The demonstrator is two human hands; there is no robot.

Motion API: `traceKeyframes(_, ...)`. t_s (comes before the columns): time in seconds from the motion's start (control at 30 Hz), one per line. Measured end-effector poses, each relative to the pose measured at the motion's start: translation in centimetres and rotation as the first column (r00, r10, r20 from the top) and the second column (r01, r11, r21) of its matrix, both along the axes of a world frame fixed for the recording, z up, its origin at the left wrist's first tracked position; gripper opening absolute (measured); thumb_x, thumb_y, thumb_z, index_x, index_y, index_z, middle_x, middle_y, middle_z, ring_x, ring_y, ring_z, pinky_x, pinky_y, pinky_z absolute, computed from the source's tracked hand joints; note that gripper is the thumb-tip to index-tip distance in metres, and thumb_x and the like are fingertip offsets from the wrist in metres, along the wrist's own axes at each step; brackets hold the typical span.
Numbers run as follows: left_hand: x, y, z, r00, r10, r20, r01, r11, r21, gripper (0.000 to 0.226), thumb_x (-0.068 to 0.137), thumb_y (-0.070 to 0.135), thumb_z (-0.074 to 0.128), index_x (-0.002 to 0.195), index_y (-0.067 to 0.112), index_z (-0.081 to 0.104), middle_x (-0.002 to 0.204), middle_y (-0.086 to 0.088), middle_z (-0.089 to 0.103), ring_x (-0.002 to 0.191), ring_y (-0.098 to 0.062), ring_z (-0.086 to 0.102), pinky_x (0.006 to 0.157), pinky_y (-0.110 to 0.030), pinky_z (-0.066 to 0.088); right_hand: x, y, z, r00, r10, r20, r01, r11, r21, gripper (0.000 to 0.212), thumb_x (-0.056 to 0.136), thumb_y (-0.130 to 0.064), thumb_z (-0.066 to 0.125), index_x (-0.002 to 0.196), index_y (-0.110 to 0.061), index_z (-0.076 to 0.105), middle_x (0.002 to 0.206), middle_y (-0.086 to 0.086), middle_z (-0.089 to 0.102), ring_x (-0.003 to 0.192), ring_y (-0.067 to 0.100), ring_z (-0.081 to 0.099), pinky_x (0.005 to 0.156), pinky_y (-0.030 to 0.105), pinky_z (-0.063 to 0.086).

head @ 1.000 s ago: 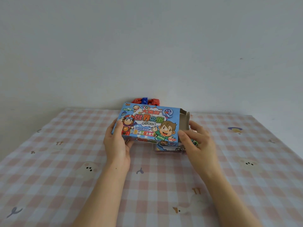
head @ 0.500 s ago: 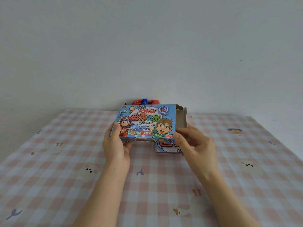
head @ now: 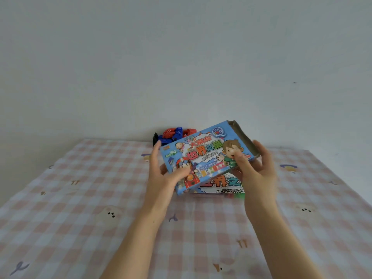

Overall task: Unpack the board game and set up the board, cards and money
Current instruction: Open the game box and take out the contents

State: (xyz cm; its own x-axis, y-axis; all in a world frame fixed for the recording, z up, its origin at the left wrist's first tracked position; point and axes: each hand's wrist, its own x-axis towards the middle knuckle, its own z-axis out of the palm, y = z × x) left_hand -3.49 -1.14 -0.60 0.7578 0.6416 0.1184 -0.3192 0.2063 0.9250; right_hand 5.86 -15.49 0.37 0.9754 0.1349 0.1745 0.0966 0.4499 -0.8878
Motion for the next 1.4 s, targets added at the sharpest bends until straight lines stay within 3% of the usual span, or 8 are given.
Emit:
traceKeyframes(0.2,-0.3,0.9,0.3,0.975,0.149,-0.165,-0.132,0.985,0.112,0.015,0.088,0.02,0.062,0.102,0.017,0.059,0.091,-0.005,0.073,0.068,-0.016,0.072,0.047,-0.023,0.052,0.2,1.3,1.6,0.999,0.049,-0.024,-0.05,0.995,-0.084,0.05,0.09,-0.009,0.061,0.131,-0.032,0.044,0.109,0.009,0.067,0.074,0.012,0.071,0.055,0.022,0.054)
traceKeyframes(0.37,-0.4,3.6,1.4,0.951,0.281,-0.125,-0.274,0.959,0.072,0.005,0.087,0.02,0.064,0.092,0.018,0.064,0.082,-0.005,0.074,0.064,-0.016,0.071,0.052,-0.026,0.054,-0.6,5.1,2.6,0.991,0.135,-0.006,-0.132,0.961,-0.243,0.068,0.092,-0.023,0.061,0.145,-0.04,0.022,0.124,0.005,0.059,0.089,0.015,0.07,0.07,0.032,0.059)
traceKeyframes(0.6,-2.5,10.6,2.2,0.865,0.492,-0.095,-0.488,0.871,0.066,0.011,0.09,0.024,0.061,0.099,0.018,0.058,0.09,-0.007,0.069,0.072,-0.018,0.068,0.061,-0.033,0.055,-5.2,14.1,2.1,0.91,0.404,0.091,-0.312,0.813,-0.492,0.044,0.087,-0.015,0.065,0.12,-0.037,0.045,0.112,-0.005,0.066,0.089,0.007,0.069,0.071,0.026,0.059)
traceKeyframes(0.73,-4.3,14.4,1.3,0.797,0.588,-0.137,-0.561,0.805,0.192,0.012,0.091,0.026,0.059,0.1,0.019,0.057,0.092,-0.005,0.068,0.08,-0.023,0.069,0.076,-0.045,0.057,-6.8,18.1,1.9,0.864,0.49,0.11,-0.335,0.726,-0.6,0.059,0.077,-0.018,0.076,0.124,-0.032,0.044,0.113,-0.01,0.066,0.098,0.006,0.066,0.073,0.02,0.056)
traceKeyframes(0.87,-7.0,18.4,0.1,0.683,0.706,-0.187,-0.629,0.699,0.34,0.016,0.092,0.027,0.056,0.103,0.016,0.059,0.097,-0.007,0.067,0.081,-0.021,0.065,0.071,-0.035,0.052,-8.6,22.6,1.2,0.818,0.552,0.161,-0.274,0.621,-0.735,0.081,0.062,-0.032,0.083,0.129,-0.033,0.039,0.118,-0.014,0.061,0.106,0.008,0.061,0.084,0.03,0.054)
traceKeyframes(1.07,-8.8,23.0,-1.1,0.581,0.777,-0.244,-0.594,0.609,0.526,0.028,0.093,0.026,0.056,0.114,0.009,0.06,0.099,-0.003,0.061,0.087,-0.018,0.056,0.066,-0.026,0.037,-10.1,28.1,-0.4,0.744,0.645,0.172,-0.184,0.445,-0.876,0.107,0.053,-0.033,0.086,0.141,-0.021,0.026,0.126,0.0,0.057,0.113,0.022,0.057,0.092,0.041,0.051)
traceKeyframes(1.23,-8.3,26.1,-2.6,0.542,0.782,-0.306,-0.432,0.572,0.697,0.029,0.094,0.024,0.053,0.117,0.008,0.06,0.116,-0.011,0.065,0.106,-0.03,0.058,0.082,-0.032,0.041,-10.0,29.9,-0.8,0.682,0.716,0.151,-0.076,0.275,-0.958,0.07,0.073,-0.016,0.076,0.136,-0.014,0.045,0.133,0.007,0.053,0.119,0.026,0.052,0.099,0.035,0.045)
traceKeyframes(1.4,-7.9,27.9,-3.0,0.523,0.793,-0.313,-0.332,0.528,0.782,0.028,0.095,0.02,0.048,0.118,0.011,0.062,0.117,-0.009,0.065,0.107,-0.029,0.058,0.085,-0.035,0.044,-9.8,30.8,-1.2,0.657,0.721,0.221,-0.002,0.295,-0.956,0.059,0.08,-0.014,0.066,0.137,-0.015,0.05,0.138,0.003,0.047,0.121,0.025,0.05,0.099,0.03,0.043)
